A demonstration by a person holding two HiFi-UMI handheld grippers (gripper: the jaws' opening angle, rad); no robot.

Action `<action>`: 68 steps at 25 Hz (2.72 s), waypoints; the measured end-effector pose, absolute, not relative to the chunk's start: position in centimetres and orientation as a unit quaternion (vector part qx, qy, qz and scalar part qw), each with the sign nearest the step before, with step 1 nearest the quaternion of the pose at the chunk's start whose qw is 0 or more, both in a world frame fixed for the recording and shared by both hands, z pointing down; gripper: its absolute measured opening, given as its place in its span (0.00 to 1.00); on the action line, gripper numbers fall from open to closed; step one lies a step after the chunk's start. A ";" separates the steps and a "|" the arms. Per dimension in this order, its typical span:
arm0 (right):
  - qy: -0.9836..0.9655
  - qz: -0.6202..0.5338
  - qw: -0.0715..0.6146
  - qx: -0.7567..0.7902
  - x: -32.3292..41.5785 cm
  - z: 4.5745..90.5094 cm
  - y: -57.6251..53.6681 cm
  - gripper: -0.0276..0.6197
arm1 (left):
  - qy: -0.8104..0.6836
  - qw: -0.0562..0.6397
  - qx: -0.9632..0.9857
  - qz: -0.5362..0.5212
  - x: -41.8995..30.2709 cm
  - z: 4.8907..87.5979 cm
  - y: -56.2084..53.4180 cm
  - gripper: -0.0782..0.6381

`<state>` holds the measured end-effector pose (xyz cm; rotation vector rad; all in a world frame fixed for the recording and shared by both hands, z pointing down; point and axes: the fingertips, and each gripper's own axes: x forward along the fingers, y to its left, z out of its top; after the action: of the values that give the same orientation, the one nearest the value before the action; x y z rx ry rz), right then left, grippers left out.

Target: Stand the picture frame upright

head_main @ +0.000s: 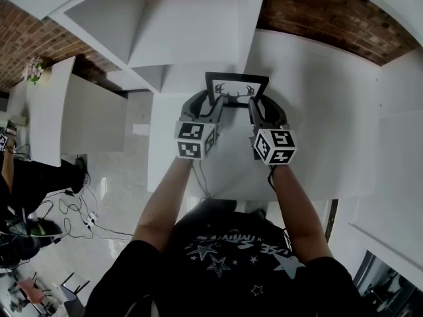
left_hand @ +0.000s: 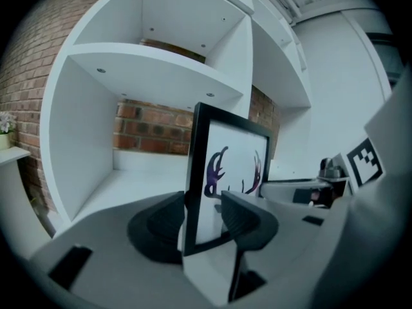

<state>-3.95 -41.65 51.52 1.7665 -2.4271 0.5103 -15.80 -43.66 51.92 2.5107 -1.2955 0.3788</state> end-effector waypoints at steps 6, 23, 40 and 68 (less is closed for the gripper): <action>-0.796 0.168 0.055 0.579 -4.2 51.7 -41.6 0.28 | -0.456 0.132 0.870 0.129 -16.0 51.3 -43.9 0.42; -0.793 0.153 0.052 0.587 -3.0 50.1 -38.5 0.33 | -0.496 0.141 0.848 0.122 -17.9 50.7 -39.8 0.48; -0.821 0.120 0.019 0.558 -0.8 45.3 -27.5 0.29 | -0.543 0.113 0.828 0.084 -16.1 45.1 -27.8 0.40; -0.845 0.119 -0.004 0.521 6.1 42.0 -9.1 0.07 | -0.580 0.113 0.805 0.061 -10.1 42.2 -7.5 0.16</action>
<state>6.11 -9.09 42.03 1.6400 -2.6617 0.3742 -10.14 -7.48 42.22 2.3599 -1.7009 0.1789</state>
